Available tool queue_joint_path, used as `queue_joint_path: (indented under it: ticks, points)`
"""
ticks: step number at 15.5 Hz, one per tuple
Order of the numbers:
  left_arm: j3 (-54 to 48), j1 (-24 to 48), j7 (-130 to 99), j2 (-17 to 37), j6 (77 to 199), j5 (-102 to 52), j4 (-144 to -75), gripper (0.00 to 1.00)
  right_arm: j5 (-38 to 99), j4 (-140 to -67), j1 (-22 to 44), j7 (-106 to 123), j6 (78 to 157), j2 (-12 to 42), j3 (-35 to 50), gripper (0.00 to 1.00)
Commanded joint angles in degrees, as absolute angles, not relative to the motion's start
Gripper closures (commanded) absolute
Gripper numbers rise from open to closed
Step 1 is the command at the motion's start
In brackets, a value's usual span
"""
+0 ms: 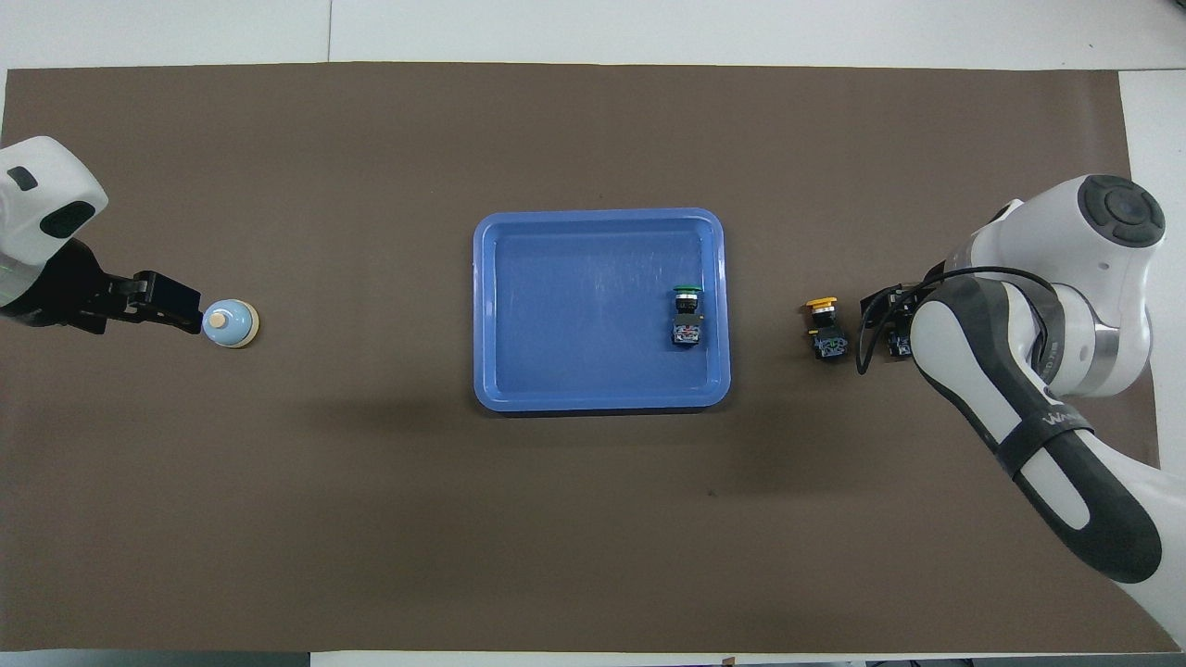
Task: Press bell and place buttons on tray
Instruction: 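Reach the right gripper to the red-capped button and grasp it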
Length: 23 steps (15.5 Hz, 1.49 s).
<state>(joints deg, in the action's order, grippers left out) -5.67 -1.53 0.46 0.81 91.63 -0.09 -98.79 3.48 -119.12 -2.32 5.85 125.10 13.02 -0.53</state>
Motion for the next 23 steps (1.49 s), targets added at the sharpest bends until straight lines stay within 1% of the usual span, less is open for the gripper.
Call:
queue_joint_path:
  ticks: [1, 3, 5, 7, 9, 10, 12, 13, 15, 17, 18, 21, 23]
  points:
    - [-5.0, -0.9, 0.0, 0.1, 91.3, 0.3, -98.9, 0.0, 3.4, -123.0, -3.4, 7.2, 128.0, 11.1, 0.3, 0.02]
    - [-5.0, -0.9, 0.0, 0.1, 91.3, 0.4, -98.9, 0.0, 3.4, -125.1, -3.7, 7.2, 131.8, 10.9, 0.4, 0.06]
    - [-5.0, -0.9, 0.0, 0.1, 91.3, 0.4, -98.9, 0.0, 3.4, -125.2, -3.6, 7.0, 131.9, 11.0, 0.4, 0.17]
    - [-5.0, -0.9, 0.0, 0.1, 91.3, 0.4, -98.9, 0.0, 3.4, -125.2, -3.6, 7.1, 131.9, 11.1, 0.4, 0.55]
    - [-5.0, -0.9, 0.0, 0.1, 91.3, 0.4, -98.9, 0.0, 3.4, -125.2, -3.6, 7.1, 132.0, 11.1, 0.4, 0.98]
    - [-5.0, -0.9, 0.0, 0.1, 91.3, 0.4, -98.9, 0.0, 3.4, -125.1, -3.6, 7.3, 132.0, 11.1, 0.4, 1.0]
    - [-5.0, -0.9, 0.0, 0.1, 91.3, 0.4, -98.9, 0.0, 3.4, -123.2, -3.6, 8.1, 131.1, 11.2, 0.4, 1.0]
    - [-5.0, -0.9, 0.0, 0.1, 91.3, 0.4, -98.9, 0.0, 3.4, -121.0, -3.3, 8.5, 129.2, 11.3, 0.5, 1.0]
    - [-5.0, -0.9, 0.0, 0.1, 91.3, 0.4, -99.0, 0.0, 4.5, -113.6, -1.6, 7.6, 120.9, 11.9, 1.1, 1.0]
    - [-5.0, -0.9, 0.0, 0.1, 91.3, 0.4, -98.9, 0.0, 5.0, -107.8, 3.7, 0.7, 115.9, 12.7, 1.1, 1.0]
    - [-5.0, -0.9, 0.0, 0.1, 91.3, 0.4, -98.9, 0.0, 5.1, -105.4, 6.3, -3.8, 114.6, 13.4, 1.1, 1.0]
    - [-5.0, -0.9, 0.0, 0.1, 91.3, 0.4, -98.9, 0.0, 5.0, -101.7, 13.9, -11.9, 114.6, 14.7, 1.1, 1.0]
    - [-5.0, -0.9, 0.0, 0.1, 91.3, 0.4, -99.0, 0.0, 5.0, -97.8, 17.3, -13.4, 114.3, 17.5, 1.1, 1.0]
